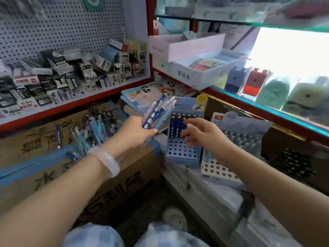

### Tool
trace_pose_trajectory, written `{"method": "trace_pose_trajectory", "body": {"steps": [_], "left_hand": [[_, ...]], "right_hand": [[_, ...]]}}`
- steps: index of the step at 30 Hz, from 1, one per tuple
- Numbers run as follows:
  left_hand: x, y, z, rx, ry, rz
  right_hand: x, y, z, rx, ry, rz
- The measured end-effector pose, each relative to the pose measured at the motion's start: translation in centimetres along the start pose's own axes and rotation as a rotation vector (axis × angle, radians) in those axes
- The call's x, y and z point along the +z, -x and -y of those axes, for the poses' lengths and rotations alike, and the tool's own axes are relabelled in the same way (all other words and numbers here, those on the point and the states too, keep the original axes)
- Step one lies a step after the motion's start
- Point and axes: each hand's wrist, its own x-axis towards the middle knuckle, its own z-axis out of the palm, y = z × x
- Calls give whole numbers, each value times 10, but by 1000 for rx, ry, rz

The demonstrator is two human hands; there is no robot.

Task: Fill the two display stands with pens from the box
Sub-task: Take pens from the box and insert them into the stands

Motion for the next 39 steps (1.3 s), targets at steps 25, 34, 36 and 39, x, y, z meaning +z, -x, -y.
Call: {"method": "trace_pose_trajectory", "body": {"steps": [25, 34, 36, 39], "left_hand": [[75, 24, -45, 59, 288, 17], [77, 18, -8, 2, 279, 24], [79, 17, -7, 5, 287, 32], [83, 17, -8, 15, 293, 40]], "right_hand": [[-82, 39, -61, -90, 413, -413], [-60, 7, -87, 14, 606, -367], [-60, 5, -88, 20, 612, -374], [-60, 3, -87, 16, 634, -363]]}}
